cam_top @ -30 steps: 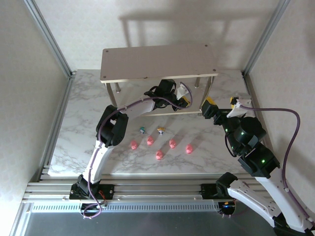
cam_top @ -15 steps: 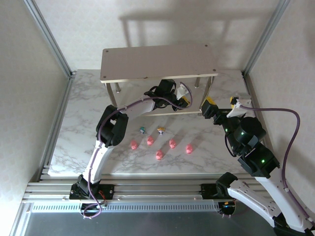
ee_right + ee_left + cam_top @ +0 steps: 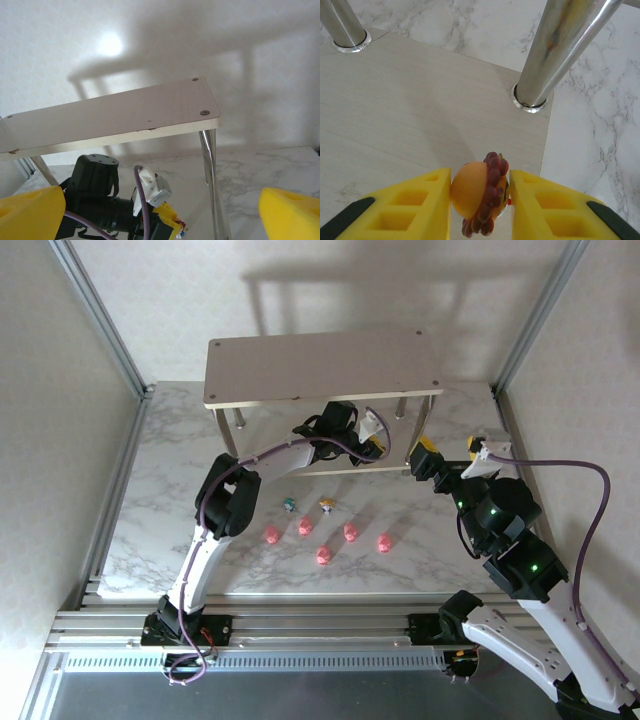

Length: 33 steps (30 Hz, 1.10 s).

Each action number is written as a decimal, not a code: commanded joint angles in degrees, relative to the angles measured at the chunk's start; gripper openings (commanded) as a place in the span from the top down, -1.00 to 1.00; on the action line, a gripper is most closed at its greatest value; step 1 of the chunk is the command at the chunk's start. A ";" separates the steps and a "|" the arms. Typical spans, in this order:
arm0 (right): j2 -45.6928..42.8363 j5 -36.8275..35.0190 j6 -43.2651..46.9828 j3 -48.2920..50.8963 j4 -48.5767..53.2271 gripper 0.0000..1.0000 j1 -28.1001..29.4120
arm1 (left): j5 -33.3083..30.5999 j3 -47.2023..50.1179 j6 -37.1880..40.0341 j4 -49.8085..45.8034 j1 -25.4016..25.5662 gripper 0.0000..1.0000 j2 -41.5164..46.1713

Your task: Place and organize the plastic toys onto the shelf

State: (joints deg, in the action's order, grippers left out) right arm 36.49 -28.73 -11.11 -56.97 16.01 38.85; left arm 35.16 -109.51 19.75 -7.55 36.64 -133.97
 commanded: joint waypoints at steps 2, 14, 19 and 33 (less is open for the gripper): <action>-0.01 -0.19 0.60 0.54 -2.01 -0.98 -0.40 | -0.34 -1.69 0.82 -1.60 -0.59 0.34 -0.94; 0.50 -0.01 0.75 0.34 -2.30 -0.98 -0.44 | -0.53 -1.63 0.74 -1.27 -0.70 0.14 -0.94; 0.59 0.08 0.87 0.25 -2.38 -0.98 -0.44 | -0.44 -1.62 0.64 -1.25 -0.89 0.14 -0.94; 0.51 -0.10 0.84 0.19 -2.26 -0.98 -0.53 | 0.77 -1.07 0.69 -1.25 -1.31 -0.13 -0.17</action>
State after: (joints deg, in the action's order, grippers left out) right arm 37.23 -28.51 -11.09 -56.97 15.62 38.70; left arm 34.98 -109.51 19.94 -8.05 36.07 -133.99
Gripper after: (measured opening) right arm 0.991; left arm 0.560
